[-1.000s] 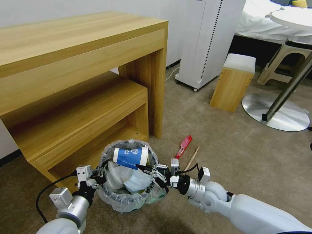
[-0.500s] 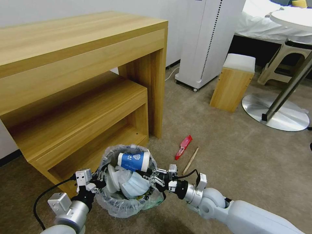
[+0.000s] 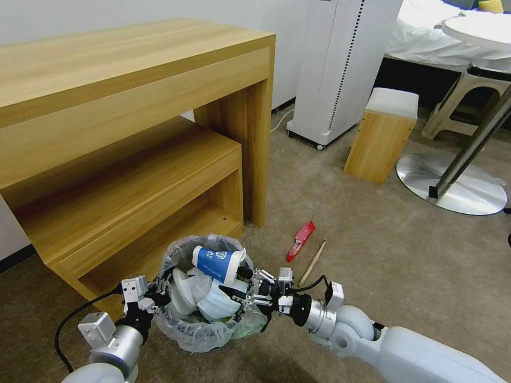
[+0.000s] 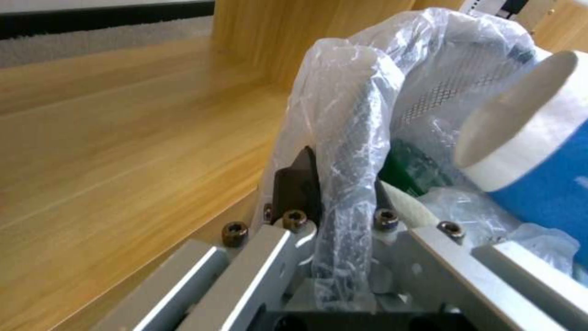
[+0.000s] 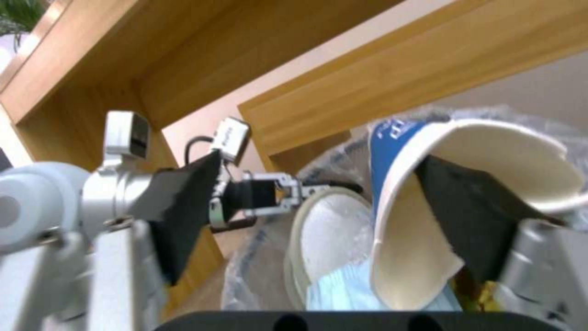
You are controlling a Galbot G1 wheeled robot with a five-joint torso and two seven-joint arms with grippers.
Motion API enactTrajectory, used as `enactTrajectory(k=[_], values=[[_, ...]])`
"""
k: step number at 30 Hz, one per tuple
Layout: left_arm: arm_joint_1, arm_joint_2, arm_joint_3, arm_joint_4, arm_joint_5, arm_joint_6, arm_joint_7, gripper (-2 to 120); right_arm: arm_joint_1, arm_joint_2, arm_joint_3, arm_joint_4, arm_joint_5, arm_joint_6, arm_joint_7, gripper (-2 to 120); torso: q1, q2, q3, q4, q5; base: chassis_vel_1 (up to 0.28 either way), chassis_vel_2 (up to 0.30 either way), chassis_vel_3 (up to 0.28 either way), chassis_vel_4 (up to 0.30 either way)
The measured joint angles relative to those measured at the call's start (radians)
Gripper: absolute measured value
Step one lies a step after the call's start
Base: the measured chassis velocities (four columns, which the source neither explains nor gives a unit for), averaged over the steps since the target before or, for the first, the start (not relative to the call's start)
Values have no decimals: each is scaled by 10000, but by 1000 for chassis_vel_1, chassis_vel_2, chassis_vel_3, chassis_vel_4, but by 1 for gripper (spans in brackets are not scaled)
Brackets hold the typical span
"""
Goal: Pick up the trash bin and place the garbage on the floor into it.
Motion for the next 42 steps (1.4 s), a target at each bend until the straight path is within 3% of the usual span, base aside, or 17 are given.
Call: enactTrajectory(k=[2, 15, 42], values=[[-35, 0, -49, 96, -10, -14, 0, 2, -15, -62, 59, 117, -1, 2, -1, 93, 0, 0, 0, -1, 1, 0, 0, 0, 0], [-130, 146, -227, 350, -156, -36, -68, 2, -209, -376, 575, 238, -118, 17, -142, 88, 0, 0, 1, -1, 2, 0, 0, 0, 0], [380, 300, -3, -731, -125, -85, 40, 2, 55, 391, 521, -453, -214, -245, 423, 72, 0, 0, 0, 0, 2, 0, 0, 0, 0]])
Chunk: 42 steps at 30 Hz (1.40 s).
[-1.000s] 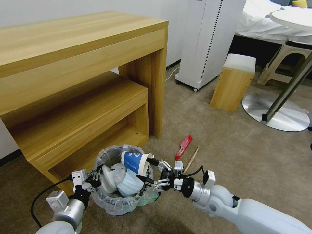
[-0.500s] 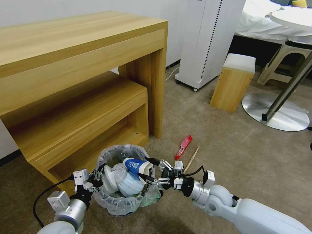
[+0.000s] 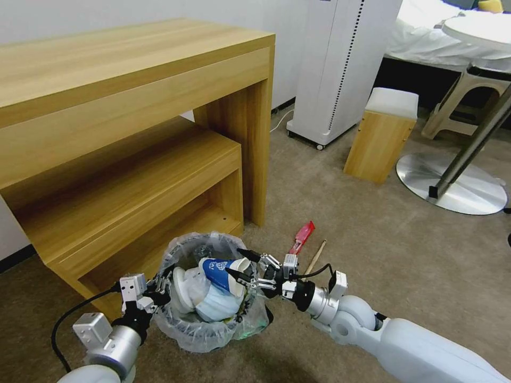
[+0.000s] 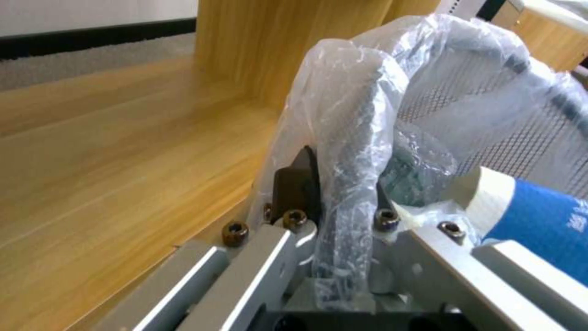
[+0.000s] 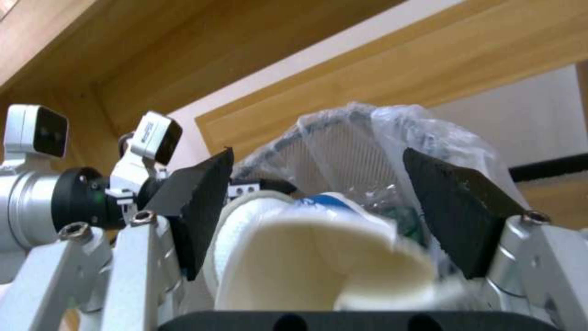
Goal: Pick up the trash bin and place the garbage on the floor into it.
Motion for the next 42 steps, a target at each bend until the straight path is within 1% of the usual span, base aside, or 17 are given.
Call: enactTrajectory(k=[9, 21, 28, 30, 31, 34, 35, 36, 37, 38, 39, 40, 41, 42], values=[[-7, 55, -19, 70, -8, -23, 86, 2, -89, 14, -106, 263, -52, -52, 20, 72, 0, 0, 0, 0, -1, 0, 0, 0, 0], [-135, 70, -59, 458, -16, -72, 106, 2, -280, -58, 225, 392, -130, 107, -63, 70, 0, -1, 0, 0, -1, 0, 0, 0, 0], [-135, 87, -144, 617, -23, -83, 106, 2, -349, -69, 505, 592, -106, 131, -104, 67, 0, -1, 0, 0, -1, 0, 0, 0, 0], [-140, 168, -254, 743, -69, -105, 90, 2, -405, -141, 976, 850, -45, 124, 45, 67, 0, 0, 0, 0, -1, 0, 0, 0, 0], [-140, 168, -254, 743, -69, -105, 90, 2, -405, -141, 976, 850, -45, 124, 45, 67, 0, 0, 0, 0, -1, 0, 0, 0, 0], [-225, 234, -331, 932, -110, -147, 73, 2, -529, -371, 1916, 1023, 111, 58, 290, 68, 0, 0, 0, 1, -1, 0, 0, 0, 0], [-225, 234, -331, 932, -110, -147, 73, 2, -529, -371, 1916, 1023, 111, 58, 290, 68, 0, 0, 0, 1, -1, 0, 0, 0, 0], [-277, 254, -333, 1005, -142, -157, 67, 2, -634, -510, 2469, 966, 85, 21, 451, 70, 0, 0, 0, 0, -1, 0, 0, 0, 0], [-301, 260, -330, 1039, -150, -159, 66, 2, -707, -575, 2736, 915, 78, 22, 631, 73, 0, -1, 0, 0, -1, 0, 0, 0, 0], [-320, 261, -316, 1067, -153, -162, 64, 2, -796, -620, 2951, 893, 110, 26, 843, 77, 0, 0, 0, 0, -1, 0, 0, 0, 0], [-349, 263, -285, 1108, -153, -165, 62, 2, -961, -670, 3253, 871, 236, 26, 1343, 80, 0, 0, 0, -1, 0, 0, 0, 0, 0], [-349, 263, -285, 1108, -153, -165, 62, 2, -961, -670, 3253, 871, 236, 26, 1343, 80, 0, 0, 0, -1, 0, 0, 0, 0, 0], [-412, 252, -222, 1195, -145, -178, 63, 2, -1218, -674, 3638, 766, 386, 34, 2125, 80, 0, 0, 0, -1, -1, 0, 0, 0, 0], [-458, 233, -175, 1242, -140, -184, 63, 2, -1374, -636, 3852, 616, 383, 40, 2655, 81, 0, 0, 0, -2, -1, 0, 0, 0, 0]])
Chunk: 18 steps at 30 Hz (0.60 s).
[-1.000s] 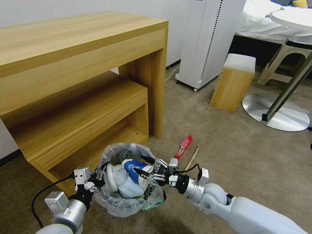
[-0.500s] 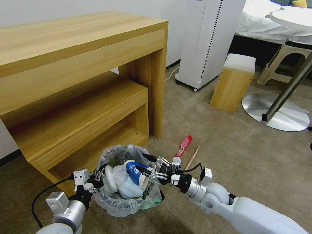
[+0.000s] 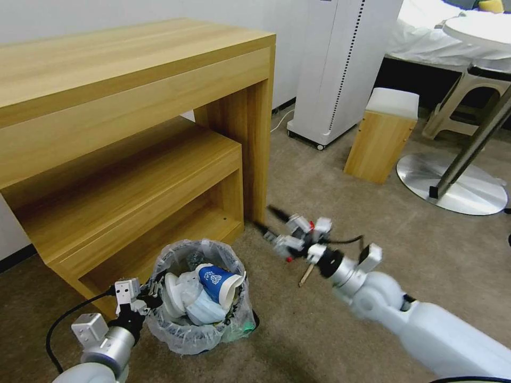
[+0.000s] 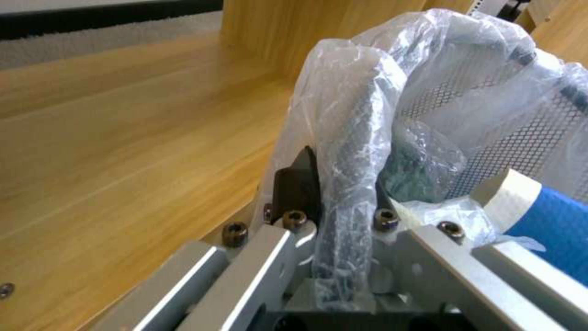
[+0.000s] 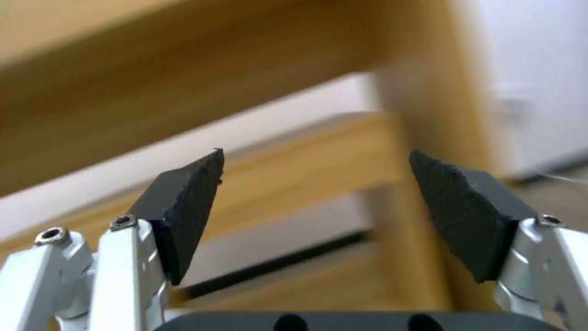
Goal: Pick up the trash bin and place the garbage on the floor into it.
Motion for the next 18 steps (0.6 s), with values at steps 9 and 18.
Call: enactTrajectory(k=[9, 18], values=[[-100, 58, 63, 135, -19, -6, 6, 2, -661, 648, 685, -1432, 377, 64, 2513, 92, 1, 0, 1, 1, 6, 0, 0, 0, 0], [-162, 5, 40, 352, -46, -63, 26, 2, -613, 1640, 810, -2452, 708, -748, 5213, 89, 1, 0, 1, 2, 1, 0, 0, 0, 0]])
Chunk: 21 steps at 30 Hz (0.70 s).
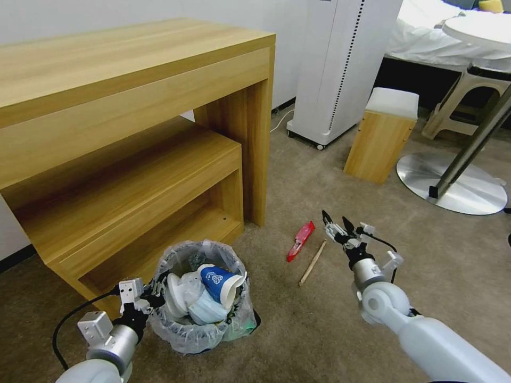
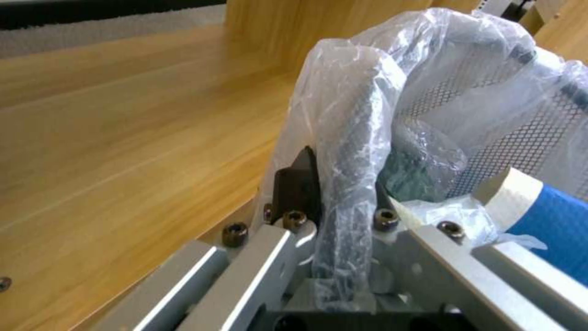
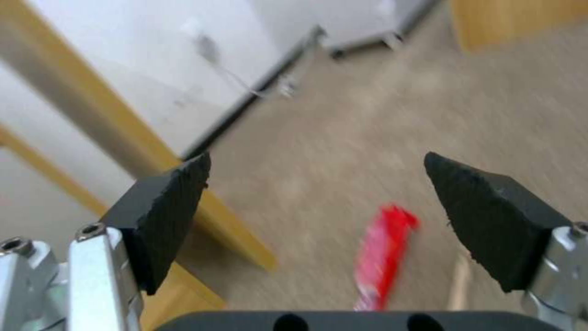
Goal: Pick up the trash bin and place the garbage on the floor into it.
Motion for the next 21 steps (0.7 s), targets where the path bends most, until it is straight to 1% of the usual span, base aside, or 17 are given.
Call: enactTrajectory(k=[1, 2, 3, 4, 5, 6, 7, 9, 11, 13, 15, 17, 19, 21], values=[[0, -16, 0, 32, 6, -15, 5, 2, -6, 98, 1, -60, 45, -125, 227, 88, 0, 0, 0, 1, -1, 0, 0, 0, 0], [0, -16, 0, 32, 6, -15, 5, 2, -6, 98, 1, -60, 45, -125, 227, 88, 0, 0, 0, 1, -1, 0, 0, 0, 0], [0, -28, -3, 70, 13, -24, 10, 2, -11, 233, 1, -168, 123, -309, 586, 92, 0, -1, 0, 0, -2, 0, 0, 0, 0], [-14, -54, -17, 112, 34, -28, 14, 2, -3, 404, -12, -326, 68, -537, 1214, 95, 0, 0, 0, 0, -1, 0, 0, 0, 0], [-23, -64, -24, 122, 40, -28, 14, 2, 7, 479, -32, -417, 43, -615, 1439, 95, 0, -1, 0, 0, -3, 0, 0, 0, 0], [-23, -64, -24, 122, 40, -28, 14, 2, 7, 479, -32, -417, 43, -615, 1439, 95, 0, -1, 0, 0, -3, 0, 0, 0, 0], [-37, -94, -35, 144, 53, -32, 14, 2, 41, 667, -87, -680, -27, -751, 1891, 93, 0, 0, 0, -1, 0, 0, 0, 0, 0], [-36, -149, -43, 163, 74, -35, 14, 2, 74, 841, -105, -983, -68, -927, 2057, 86, 0, -1, 0, 0, -1, 0, 0, 0, 0], [-35, -170, -44, 174, 81, -36, 14, 2, 90, 920, -121, -1111, -66, -1061, 2126, 87, 0, 0, 0, 0, -3, 0, 0, 0, 0], [-54, -206, -45, 185, 83, -37, 14, 2, 151, 1114, -231, -1443, -135, -1230, 2163, 94, 0, -1, 0, -1, -2, 0, 0, 0, 0], [-73, -226, -45, 184, 84, -37, 14, 2, 198, 1205, -284, -1559, -184, -1312, 2186, 95, 0, 0, 0, -2, -2, 0, 0, 0, 0], [-86, -250, -45, 184, 85, -38, 14, 2, 276, 1334, -377, -1708, -258, -1414, 2233, 95, 0, 0, -1, -1, -2, 0, 0, 0, 0], [-94, -306, -42, 184, 98, -38, 11, 2, 430, 1580, -559, -1982, -374, -1617, 2366, 92, 0, 0, 0, 0, -2, 0, 0, 0, 0], [-74, -368, -50, 164, 118, -38, 7, 2, 613, 2063, -743, -2432, -563, -1837, 2548, 88, 0, -1, 0, 0, -3, 0, 0, 0, 0]])
